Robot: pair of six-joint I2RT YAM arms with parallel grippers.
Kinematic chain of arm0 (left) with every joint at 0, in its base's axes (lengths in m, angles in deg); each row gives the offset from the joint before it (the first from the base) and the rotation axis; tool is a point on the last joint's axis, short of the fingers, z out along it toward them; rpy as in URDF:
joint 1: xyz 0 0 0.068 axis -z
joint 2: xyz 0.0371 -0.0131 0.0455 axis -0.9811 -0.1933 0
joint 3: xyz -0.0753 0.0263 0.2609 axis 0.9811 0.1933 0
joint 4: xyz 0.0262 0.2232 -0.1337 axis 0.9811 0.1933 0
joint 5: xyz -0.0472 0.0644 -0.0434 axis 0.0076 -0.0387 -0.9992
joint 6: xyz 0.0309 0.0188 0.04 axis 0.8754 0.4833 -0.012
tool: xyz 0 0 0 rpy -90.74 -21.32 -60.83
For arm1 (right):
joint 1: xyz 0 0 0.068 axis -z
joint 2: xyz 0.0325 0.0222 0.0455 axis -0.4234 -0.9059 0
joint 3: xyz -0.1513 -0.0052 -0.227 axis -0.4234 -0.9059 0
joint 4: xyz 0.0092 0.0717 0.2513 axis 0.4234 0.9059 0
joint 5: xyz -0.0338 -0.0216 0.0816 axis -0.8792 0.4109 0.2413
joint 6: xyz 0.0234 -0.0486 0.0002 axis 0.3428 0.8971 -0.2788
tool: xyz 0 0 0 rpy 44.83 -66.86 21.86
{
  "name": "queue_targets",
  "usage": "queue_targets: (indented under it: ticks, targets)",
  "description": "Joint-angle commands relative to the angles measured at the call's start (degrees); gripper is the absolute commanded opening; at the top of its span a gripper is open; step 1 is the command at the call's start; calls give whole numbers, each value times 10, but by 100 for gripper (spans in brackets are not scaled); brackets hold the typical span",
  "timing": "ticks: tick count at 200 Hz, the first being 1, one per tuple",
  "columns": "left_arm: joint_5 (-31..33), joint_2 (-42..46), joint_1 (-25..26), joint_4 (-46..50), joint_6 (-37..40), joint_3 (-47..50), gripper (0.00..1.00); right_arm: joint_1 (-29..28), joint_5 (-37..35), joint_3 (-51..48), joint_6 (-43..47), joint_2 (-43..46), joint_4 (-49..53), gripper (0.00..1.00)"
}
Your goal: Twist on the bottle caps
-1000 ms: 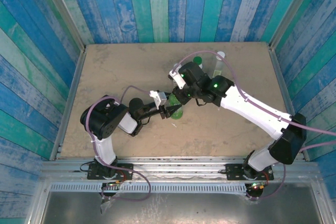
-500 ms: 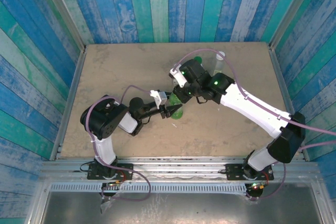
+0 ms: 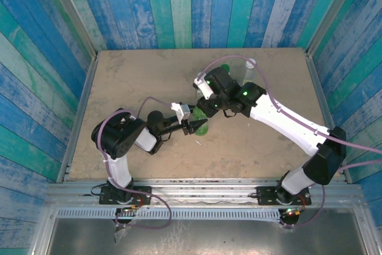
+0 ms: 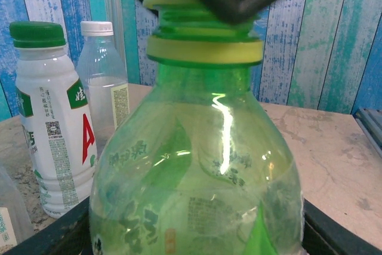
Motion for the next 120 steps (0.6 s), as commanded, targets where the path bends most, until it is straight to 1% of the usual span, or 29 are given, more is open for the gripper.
queue_targets:
  ticks: [1, 26, 60, 77, 111, 116, 120]
  targets:
    - [-12, -13, 3, 9, 12, -8, 65, 4, -4, 8, -2, -15, 27, 39]
    - [-11, -13, 3, 9, 12, -8, 65, 4, -6, 9, -1, -8, 23, 45]
    - [-9, -12, 3, 9, 12, -7, 65, 4, -8, 5, 2, 11, 14, 63]
    - [-8, -14, 3, 9, 12, -7, 65, 4, -4, -4, 1, 29, -4, 70]
    - [-8, -17, 2, 3, 11, -6, 65, 4, 4, -37, -10, 70, -62, 73]
    - [-8, -16, 2, 3, 11, -6, 65, 5, 1, -44, -14, 76, -72, 72]
    - [-8, -16, 2, 3, 10, -6, 65, 6, -1, -49, -18, 80, -80, 69]
